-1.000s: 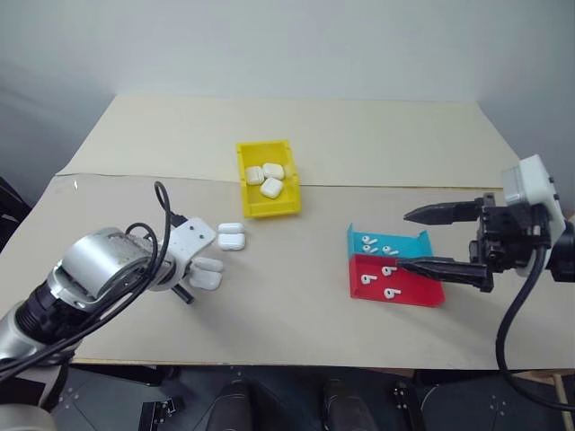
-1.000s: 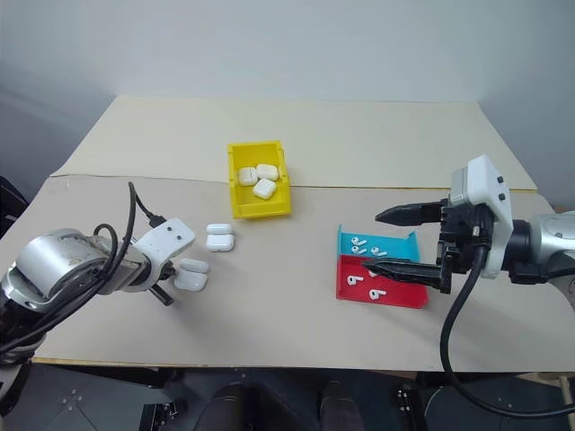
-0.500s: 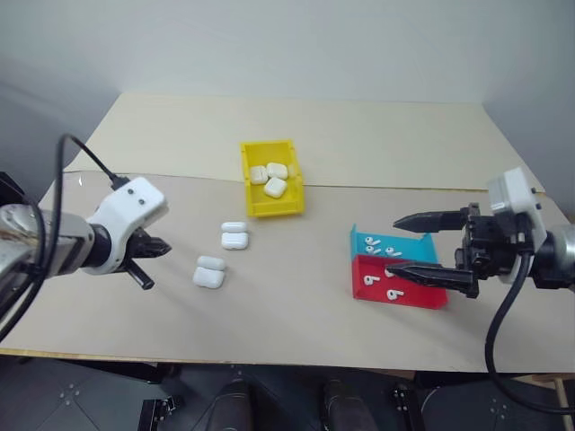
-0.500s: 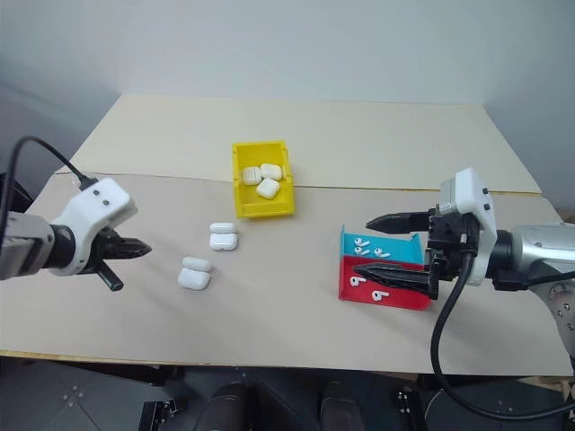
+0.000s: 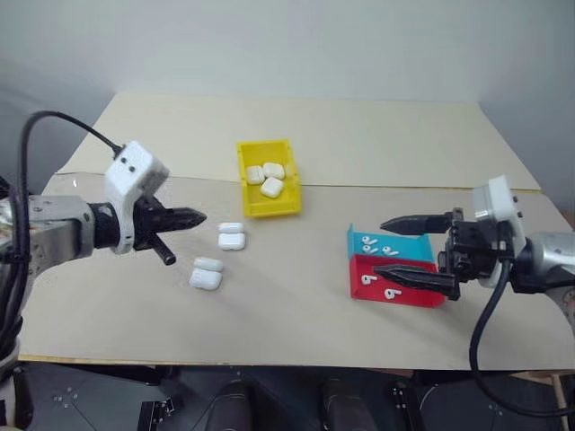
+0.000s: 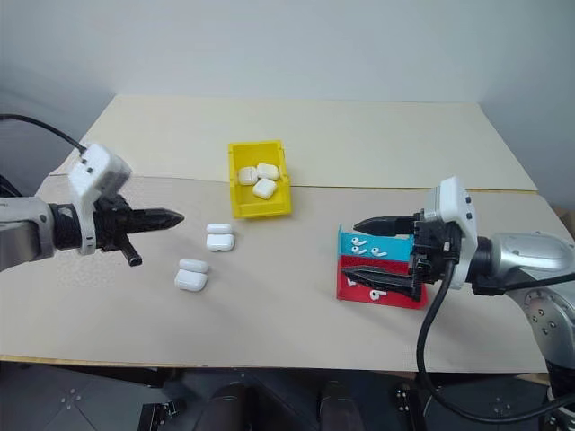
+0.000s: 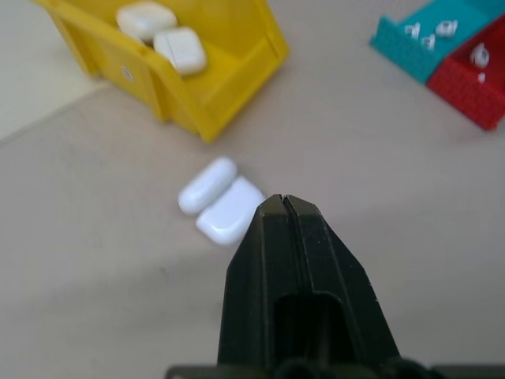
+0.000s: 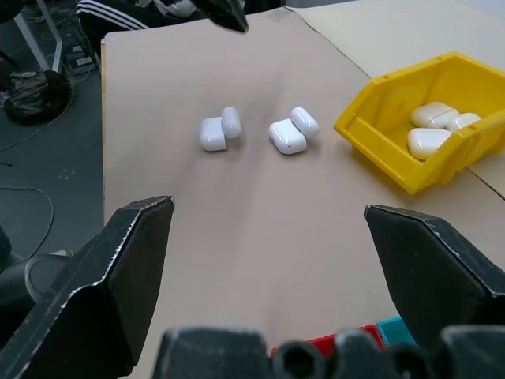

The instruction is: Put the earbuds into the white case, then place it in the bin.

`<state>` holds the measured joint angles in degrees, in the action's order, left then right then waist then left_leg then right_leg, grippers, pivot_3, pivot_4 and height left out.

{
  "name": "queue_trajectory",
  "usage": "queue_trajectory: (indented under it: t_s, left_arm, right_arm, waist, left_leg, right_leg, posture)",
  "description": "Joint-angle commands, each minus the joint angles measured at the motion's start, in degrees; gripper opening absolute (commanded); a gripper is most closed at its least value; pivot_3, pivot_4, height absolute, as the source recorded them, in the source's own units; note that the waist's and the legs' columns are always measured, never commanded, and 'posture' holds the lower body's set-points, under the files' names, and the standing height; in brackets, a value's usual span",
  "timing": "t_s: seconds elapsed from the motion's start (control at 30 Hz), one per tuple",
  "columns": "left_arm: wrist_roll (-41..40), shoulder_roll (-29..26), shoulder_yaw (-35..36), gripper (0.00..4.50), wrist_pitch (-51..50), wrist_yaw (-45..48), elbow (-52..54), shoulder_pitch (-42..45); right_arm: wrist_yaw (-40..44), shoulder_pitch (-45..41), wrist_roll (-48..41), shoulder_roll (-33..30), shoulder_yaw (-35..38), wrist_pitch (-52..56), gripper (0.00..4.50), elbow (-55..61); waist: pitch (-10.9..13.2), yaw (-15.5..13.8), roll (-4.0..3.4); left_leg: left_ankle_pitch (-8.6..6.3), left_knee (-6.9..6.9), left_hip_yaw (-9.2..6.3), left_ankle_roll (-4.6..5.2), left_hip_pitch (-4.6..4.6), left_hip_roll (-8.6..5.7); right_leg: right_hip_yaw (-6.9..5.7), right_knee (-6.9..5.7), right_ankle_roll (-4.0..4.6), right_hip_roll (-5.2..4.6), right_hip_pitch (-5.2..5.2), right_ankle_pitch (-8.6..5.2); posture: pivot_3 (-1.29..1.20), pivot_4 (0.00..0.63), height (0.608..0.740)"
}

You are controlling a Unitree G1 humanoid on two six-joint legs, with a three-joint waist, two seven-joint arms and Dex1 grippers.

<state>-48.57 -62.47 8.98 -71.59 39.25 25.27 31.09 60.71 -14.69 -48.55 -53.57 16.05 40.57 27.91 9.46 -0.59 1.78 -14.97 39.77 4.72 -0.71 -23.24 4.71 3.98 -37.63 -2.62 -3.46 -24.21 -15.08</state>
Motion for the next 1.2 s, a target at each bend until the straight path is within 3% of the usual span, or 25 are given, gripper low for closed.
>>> queue_trajectory:
  t_s: [0.03,0.23,0.37,0.5,0.73,1.2]
  left_arm:
    - [0.1,-3.3,-0.1,0.01,1.6,3.8,3.4,-0.5]
    - [-4.2,-9.0,-5.2,0.01,-8.2,7.5,5.1,1.6]
    - [0.6,-14.0,-13.2,0.01,-5.4,10.7,6.0,-1.9]
    - [2.2,-13.1,-18.0,0.01,-3.7,14.0,4.1,-0.2]
    - [12.4,-9.8,-27.3,0.01,0.5,14.7,-1.5,2.1]
    - [34.0,-5.9,-39.1,0.01,24.6,30.4,-16.4,6.0]
  right_arm:
    - [-0.1,0.0,-0.7,0.0,1.0,-1.3,4.5,1.8]
    - [-0.3,0.5,-0.6,0.4,0.8,-1.4,4.5,2.3]
    - [-0.6,0.6,-0.3,1.2,0.3,-1.6,4.5,2.5]
    - [-1.4,0.9,-0.4,1.8,0.2,-1.5,4.5,3.2]
    - [-3.4,2.5,-1.2,2.4,1.2,-1.2,4.5,5.3]
    - [-5.4,4.7,-3.7,1.5,3.7,-0.5,4.5,8.0]
  waist:
    - [0.0,0.1,0.0]
    - [0.0,0.0,0.0]
    - [0.0,0.2,-0.01]
    - [0.0,-0.1,-0.01]
    - [0.0,-0.1,-0.01]
    - [0.0,-0.1,-0.01]
  left_leg:
    - [0.0,0.0,0.0,0.0,0.0,0.01]
    - [0.0,0.0,0.0,0.0,0.03,0.01]
    - [0.0,-0.03,0.02,0.0,0.02,0.01]
    - [0.0,-0.01,0.02,0.0,0.02,0.01]
    - [0.0,-0.01,0.01,0.0,-0.02,0.01]
    - [-0.02,0.02,0.02,0.03,-0.04,0.01]
  right_leg:
    - [0.0,0.0,0.0,0.01,-0.01,0.0]
    - [0.0,-0.02,0.0,0.0,0.01,0.0]
    - [0.01,0.01,0.0,0.01,-0.01,-0.01]
    - [-0.01,-0.04,0.01,0.03,-0.01,-0.01]
    - [-0.01,-0.01,0.01,0.03,-0.03,-0.01]
    - [-0.01,0.03,0.01,0.03,0.0,-0.01]
  posture:
    - [0.0,0.15,0.74]
    - [0.0,0.15,0.74]
    - [0.0,0.15,0.74]
    - [0.0,0.15,0.74]
    - [0.0,0.15,0.74]
    - [0.0,0.15,0.74]
